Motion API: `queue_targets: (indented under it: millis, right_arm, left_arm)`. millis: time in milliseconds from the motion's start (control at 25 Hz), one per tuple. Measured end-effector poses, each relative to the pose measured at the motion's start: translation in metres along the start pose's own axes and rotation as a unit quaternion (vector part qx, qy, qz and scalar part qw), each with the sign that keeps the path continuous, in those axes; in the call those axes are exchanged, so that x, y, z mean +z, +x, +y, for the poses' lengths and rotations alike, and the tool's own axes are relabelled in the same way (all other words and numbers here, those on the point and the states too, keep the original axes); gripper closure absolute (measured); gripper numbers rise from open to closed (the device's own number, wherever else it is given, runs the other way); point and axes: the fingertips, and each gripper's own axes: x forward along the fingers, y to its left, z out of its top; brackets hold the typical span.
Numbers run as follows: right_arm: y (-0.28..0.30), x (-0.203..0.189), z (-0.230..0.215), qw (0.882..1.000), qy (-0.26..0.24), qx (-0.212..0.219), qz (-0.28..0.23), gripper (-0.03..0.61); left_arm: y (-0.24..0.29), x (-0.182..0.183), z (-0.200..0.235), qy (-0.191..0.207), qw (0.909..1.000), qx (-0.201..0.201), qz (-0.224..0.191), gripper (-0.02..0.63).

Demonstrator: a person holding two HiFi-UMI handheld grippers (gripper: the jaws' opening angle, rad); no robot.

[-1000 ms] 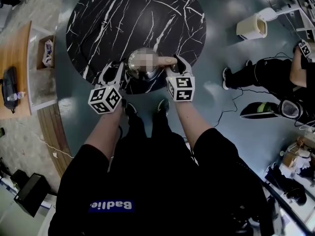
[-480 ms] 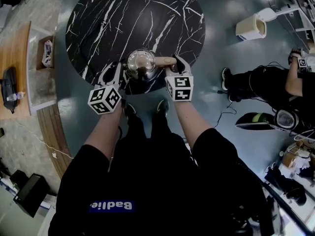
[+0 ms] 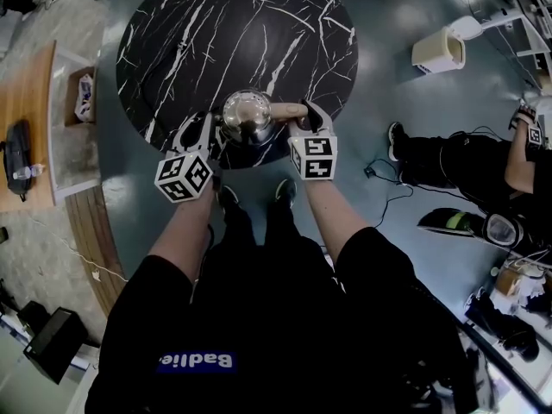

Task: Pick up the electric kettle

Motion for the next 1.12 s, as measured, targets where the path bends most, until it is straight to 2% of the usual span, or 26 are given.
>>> queue_targets:
  millis: [1120]
  right_arm:
    - [-0.015, 0.017, -0.005, 1.000, 0.011, -0.010, -0.012, 0.437]
  left_arm:
    - [-0.007, 0.014, -0.015, 0.006, 0.9999, -0.012, -0.008, 0.529]
